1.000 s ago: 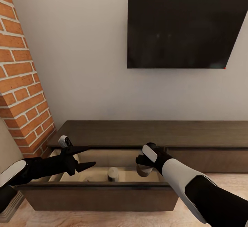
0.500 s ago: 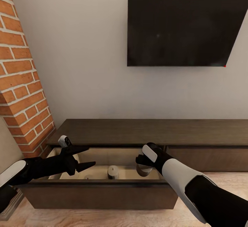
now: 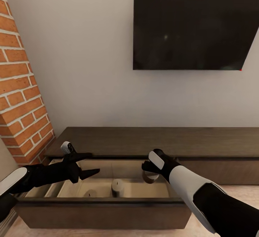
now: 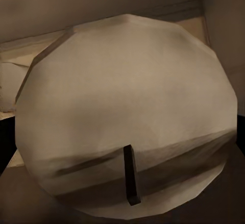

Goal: Place each of the two pumpkins and all three candles from the living room inside a cabinet in the living room (use any cabinet), then make sure every cabinet is closed, and position the cauldron so it is next to a table in the living room.

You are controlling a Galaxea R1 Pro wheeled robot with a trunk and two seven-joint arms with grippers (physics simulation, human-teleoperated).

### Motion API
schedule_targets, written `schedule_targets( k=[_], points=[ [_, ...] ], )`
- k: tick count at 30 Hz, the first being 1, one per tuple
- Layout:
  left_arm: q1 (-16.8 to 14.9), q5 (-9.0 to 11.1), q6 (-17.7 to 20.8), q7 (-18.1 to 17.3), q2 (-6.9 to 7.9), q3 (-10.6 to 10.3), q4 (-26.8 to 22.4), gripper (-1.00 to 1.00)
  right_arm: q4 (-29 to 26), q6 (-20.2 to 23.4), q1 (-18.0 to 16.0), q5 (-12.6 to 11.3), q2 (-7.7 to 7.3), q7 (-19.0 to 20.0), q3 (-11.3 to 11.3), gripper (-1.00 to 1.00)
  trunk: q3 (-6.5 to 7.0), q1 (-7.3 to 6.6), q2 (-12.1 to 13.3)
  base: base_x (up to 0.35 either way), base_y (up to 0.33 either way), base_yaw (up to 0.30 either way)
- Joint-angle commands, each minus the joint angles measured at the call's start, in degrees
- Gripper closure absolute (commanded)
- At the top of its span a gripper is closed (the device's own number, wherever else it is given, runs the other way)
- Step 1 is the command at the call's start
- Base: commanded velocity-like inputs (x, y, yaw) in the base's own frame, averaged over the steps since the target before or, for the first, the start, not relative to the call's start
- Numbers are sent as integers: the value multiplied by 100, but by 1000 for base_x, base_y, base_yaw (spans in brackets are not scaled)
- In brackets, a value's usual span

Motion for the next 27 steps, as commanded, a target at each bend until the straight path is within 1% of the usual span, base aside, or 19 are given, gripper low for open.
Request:
schedule_targets(
  k=[1,10,25,27],
  points=[
    [-7,-37,0,-58,6,-16,3,-100,-9,7,-5,-65,-3,-44,46,100,-6,1,-3,111,0,0],
    [-8,-37,0,-58,6,20,3,-100,-2,-5,-5,-65,-3,-44,47,100,-6,1,-3,22,0,0],
    [-8,-37,0,-58,6,17,3,-100,4,-27,-5,-58,-3,-36,54,100,-275,330,-604,0,0,0],
    [-8,-43,0,-58,6,18,3,-100,6,-138,-5,-57,-5,-35,56,100,-311,374,-684,0,0,0]
  ],
)
